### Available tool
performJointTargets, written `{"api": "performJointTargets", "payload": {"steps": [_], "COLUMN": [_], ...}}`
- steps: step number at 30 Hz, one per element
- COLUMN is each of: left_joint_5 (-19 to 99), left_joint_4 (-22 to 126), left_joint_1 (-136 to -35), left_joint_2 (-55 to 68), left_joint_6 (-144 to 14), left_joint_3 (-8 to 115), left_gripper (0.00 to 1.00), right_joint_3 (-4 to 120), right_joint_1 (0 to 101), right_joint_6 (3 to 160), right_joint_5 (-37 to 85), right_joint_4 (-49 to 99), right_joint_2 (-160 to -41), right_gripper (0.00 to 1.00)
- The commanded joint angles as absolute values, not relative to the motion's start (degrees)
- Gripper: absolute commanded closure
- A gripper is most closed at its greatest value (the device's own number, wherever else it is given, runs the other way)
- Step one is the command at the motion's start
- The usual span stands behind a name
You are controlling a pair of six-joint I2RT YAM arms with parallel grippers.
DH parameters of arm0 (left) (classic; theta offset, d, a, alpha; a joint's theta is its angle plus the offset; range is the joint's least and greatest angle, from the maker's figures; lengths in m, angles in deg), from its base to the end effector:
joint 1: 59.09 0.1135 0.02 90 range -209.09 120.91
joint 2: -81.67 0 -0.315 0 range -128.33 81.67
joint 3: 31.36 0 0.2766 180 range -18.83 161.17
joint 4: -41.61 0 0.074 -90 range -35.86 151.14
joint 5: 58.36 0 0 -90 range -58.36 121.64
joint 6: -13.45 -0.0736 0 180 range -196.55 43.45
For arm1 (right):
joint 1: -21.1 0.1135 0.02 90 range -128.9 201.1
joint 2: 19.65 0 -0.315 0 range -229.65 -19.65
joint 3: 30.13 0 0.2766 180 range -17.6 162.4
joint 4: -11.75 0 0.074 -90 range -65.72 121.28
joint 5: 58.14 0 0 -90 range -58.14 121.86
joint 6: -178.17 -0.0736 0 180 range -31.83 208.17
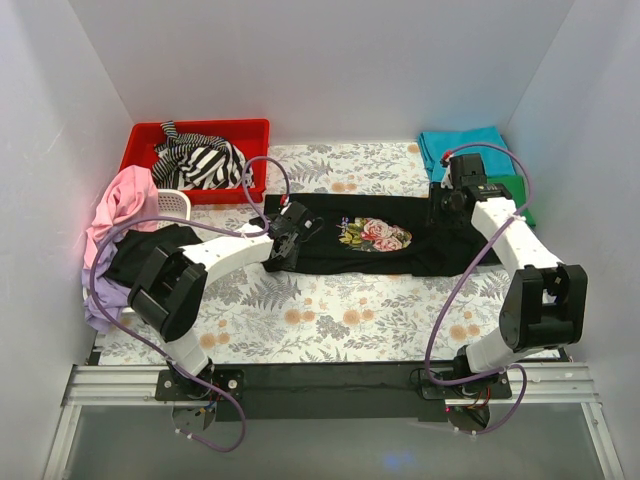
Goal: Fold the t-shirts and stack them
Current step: Fold the tshirt
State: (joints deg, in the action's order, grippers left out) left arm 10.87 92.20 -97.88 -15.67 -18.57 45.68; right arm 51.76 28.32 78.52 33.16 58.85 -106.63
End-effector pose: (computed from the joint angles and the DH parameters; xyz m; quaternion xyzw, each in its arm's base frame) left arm 0.3020 -0.2092 0.1950 -0.1912 0.9514 -0.0040 0.2413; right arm 0.3667 0.0448 0.2869 0.0237 0.9457 0.0369 0.3220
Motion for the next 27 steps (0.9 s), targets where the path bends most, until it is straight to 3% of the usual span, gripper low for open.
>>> {"api": "performJointTargets", "payload": {"steps": [1,6,8,10,14,18,20,21,27], "left_joint_5": [6.7,4.9,5.6,5.3,4.8,4.6,4.6,4.1,3.4], "left_joint_4": [89.2,87.7,87.6,87.6,87.6,88.3,88.9,89.1,89.7], "left_joint_1": [-97.8,-97.8,-97.8,-97.8,-97.7,-97.7,-97.7,-97.7,-97.2], "left_joint_2": [-15.7,-15.4,-15.3,-15.4,-15.6,-15.5,-15.4,-15.4,-14.6], "left_joint_6": [-17.3,-15.7,-15.3,-14.8,-15.1,-15.2,-15.1,-15.2,-15.7], "left_joint_3": [44.4,43.8,44.0,44.0,44.0,43.9,43.8,43.6,43.0], "left_gripper": [0.63,0.57,0.47,0.27,0.29,0.46,0.86,0.99,1.0], "right_joint_3": [50.7,49.9,49.7,49.4,48.9,48.8,48.8,48.8,48.3], "right_joint_1": [28.1,28.1,28.1,28.1,28.1,28.1,28.1,28.1,28.1], "right_joint_6": [78.9,78.9,78.9,78.9,78.8,78.8,78.8,78.8,78.8], "right_joint_5": [32.3,30.2,29.7,29.2,28.9,29.1,29.2,29.2,29.8], "right_joint_4": [57.8,57.4,57.2,57.0,56.8,56.5,56.5,56.5,56.5], "right_joint_2": [-107.3,-107.8,-108.1,-108.2,-108.8,-108.9,-108.9,-108.9,-108.7], "right_gripper": [0.52,0.52,0.53,0.53,0.53,0.53,0.53,0.53,0.53]}}
